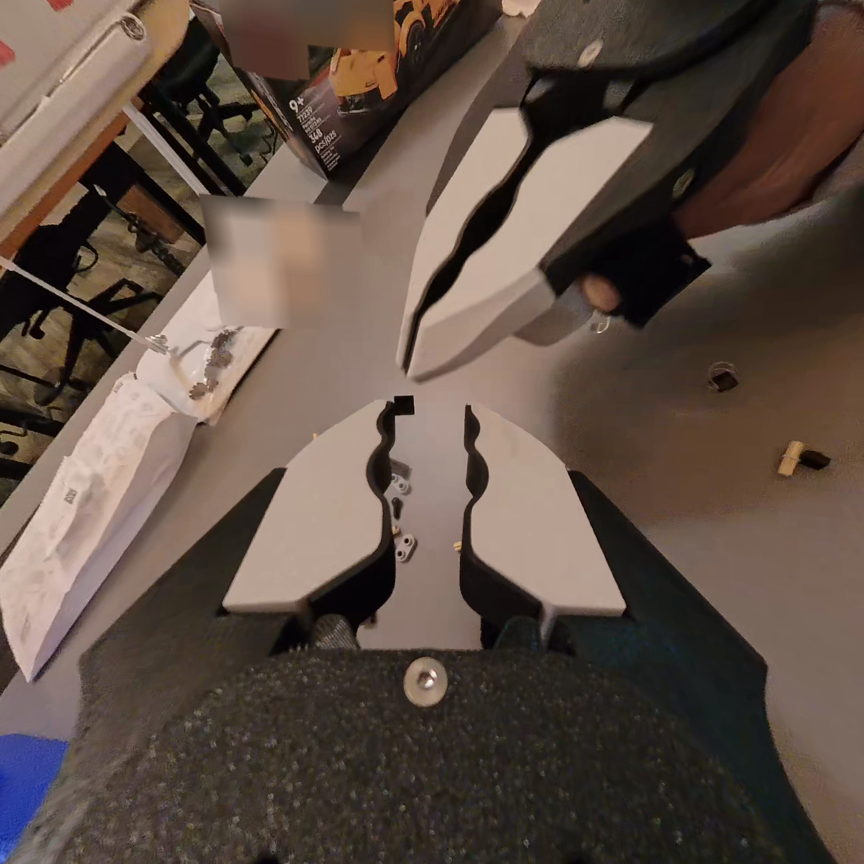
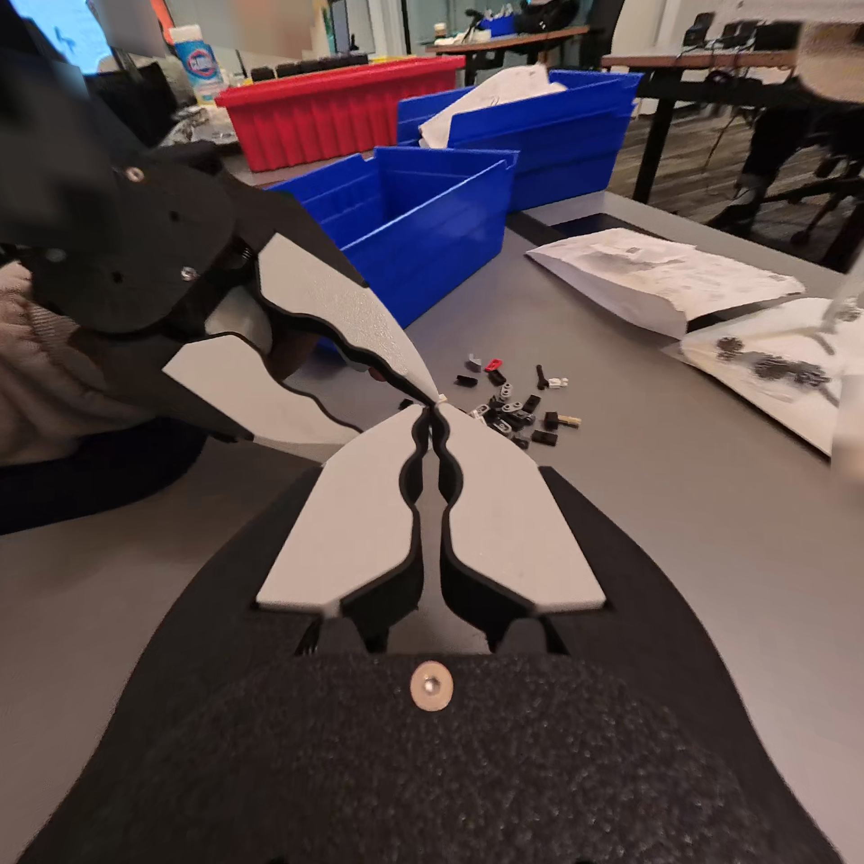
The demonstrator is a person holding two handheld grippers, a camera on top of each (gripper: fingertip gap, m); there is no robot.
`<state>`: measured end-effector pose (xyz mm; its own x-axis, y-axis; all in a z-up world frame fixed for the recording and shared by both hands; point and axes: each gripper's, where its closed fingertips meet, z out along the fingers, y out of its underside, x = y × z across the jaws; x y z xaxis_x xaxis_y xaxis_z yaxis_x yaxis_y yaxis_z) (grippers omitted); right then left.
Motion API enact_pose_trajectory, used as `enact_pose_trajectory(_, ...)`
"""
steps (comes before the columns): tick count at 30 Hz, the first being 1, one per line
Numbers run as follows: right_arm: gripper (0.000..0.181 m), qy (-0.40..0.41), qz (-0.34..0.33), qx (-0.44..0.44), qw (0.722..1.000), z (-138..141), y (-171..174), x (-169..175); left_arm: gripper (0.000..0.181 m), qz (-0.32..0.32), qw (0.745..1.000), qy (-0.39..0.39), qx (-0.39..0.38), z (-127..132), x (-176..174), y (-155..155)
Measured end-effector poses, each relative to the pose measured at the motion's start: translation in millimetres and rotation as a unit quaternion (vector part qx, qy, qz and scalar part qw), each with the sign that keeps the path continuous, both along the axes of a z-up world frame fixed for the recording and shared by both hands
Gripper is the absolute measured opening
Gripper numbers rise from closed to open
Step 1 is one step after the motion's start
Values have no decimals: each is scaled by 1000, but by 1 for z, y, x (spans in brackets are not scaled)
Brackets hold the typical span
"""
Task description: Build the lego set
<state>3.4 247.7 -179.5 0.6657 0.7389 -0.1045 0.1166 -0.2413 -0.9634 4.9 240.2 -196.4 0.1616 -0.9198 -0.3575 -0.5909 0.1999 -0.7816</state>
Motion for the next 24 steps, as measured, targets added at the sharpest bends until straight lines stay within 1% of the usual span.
enact_pose_trajectory(2, 0, -12, 13, -9, 1000, -7, 7, -12, 27, 8, 1000, 3, 11, 1, -4, 5)
enact_pose_trajectory(4, 0, -37, 13, -22, 999, -18, 17, -17, 27, 15, 1000, -3, 11, 3, -9, 9)
enact_pose_trajectory(8, 1, -42, 15, -41, 998, -28, 30, -24, 27, 34, 999, -6, 1, 0, -20, 19)
enact_pose_trajectory(10, 2, -42, 13, -40, 998, -27, 32, -23, 26, 46, 999, -8, -6, -1, -26, 24)
enact_pose_trajectory(12, 3, -31, 6, -35, 999, -20, 31, -15, 22, 56, 998, -16, -20, -2, -30, 28)
enact_pose_trajectory(14, 5, -21, -6, -24, 999, -9, 27, -1, 16, 45, 998, -28, -46, -3, -29, 22)
enact_pose_trajectory(16, 5, -10, -24, -8, 1000, 4, 20, 18, 13, 10, 996, -32, -79, -5, -21, 5)
enact_pose_trajectory(20, 6, -4, -70, 28, 997, 22, -3, 62, 14, -112, 982, -8, -153, -18, 3, -60)
enact_pose_trajectory(24, 7, -13, -119, 40, 992, 20, -31, 102, 19, -162, 968, 40, -187, -44, 29, -106)
